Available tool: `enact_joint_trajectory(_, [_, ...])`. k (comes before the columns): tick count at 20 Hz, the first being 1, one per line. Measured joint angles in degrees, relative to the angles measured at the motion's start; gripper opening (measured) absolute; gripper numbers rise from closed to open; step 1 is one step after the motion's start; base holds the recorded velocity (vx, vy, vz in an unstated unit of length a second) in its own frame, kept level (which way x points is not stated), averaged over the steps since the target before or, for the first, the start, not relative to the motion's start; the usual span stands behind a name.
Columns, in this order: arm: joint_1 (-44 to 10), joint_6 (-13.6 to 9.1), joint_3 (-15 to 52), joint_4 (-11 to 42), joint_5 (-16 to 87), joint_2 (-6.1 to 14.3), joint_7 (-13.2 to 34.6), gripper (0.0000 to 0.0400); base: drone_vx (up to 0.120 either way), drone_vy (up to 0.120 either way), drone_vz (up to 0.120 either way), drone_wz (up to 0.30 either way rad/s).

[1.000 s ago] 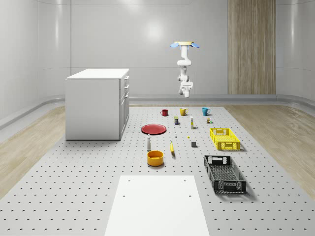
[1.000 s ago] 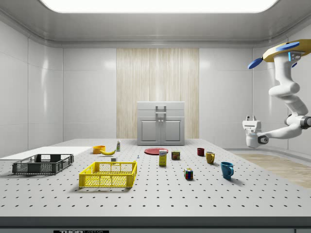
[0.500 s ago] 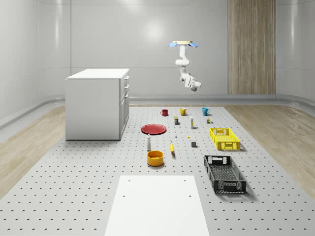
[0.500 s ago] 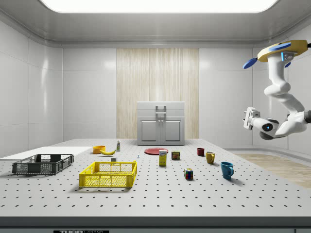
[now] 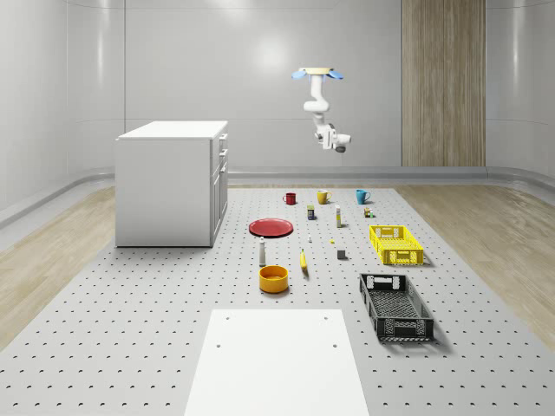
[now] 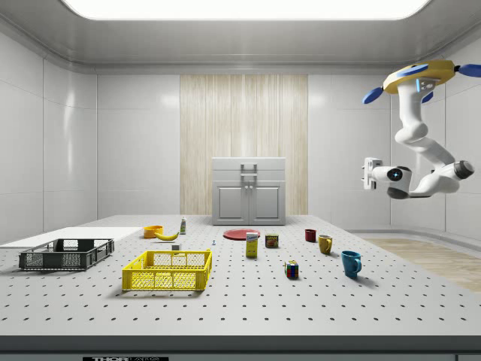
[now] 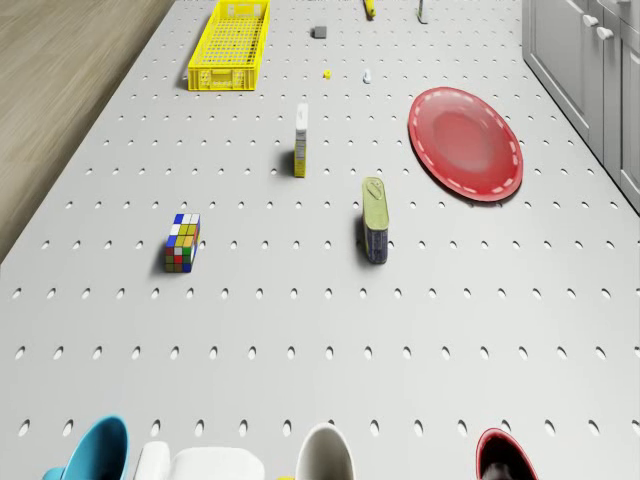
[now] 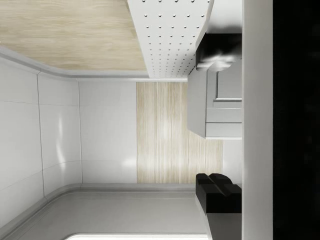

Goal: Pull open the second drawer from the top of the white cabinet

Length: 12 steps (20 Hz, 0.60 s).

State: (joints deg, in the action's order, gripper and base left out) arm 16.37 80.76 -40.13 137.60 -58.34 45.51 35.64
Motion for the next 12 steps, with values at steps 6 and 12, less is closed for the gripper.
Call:
enact_joint_trajectory(6, [2.7,1.8,-1.8,0.8,0.1,1.7,0.6,0.03,0.12,-0.12,0.0,0.0])
enact_joint_trajectory(12, [5.0,3.6,-3.1,1.2,0.9,3.4,1.4,0.03,0.12,-0.073,0.0,0.0])
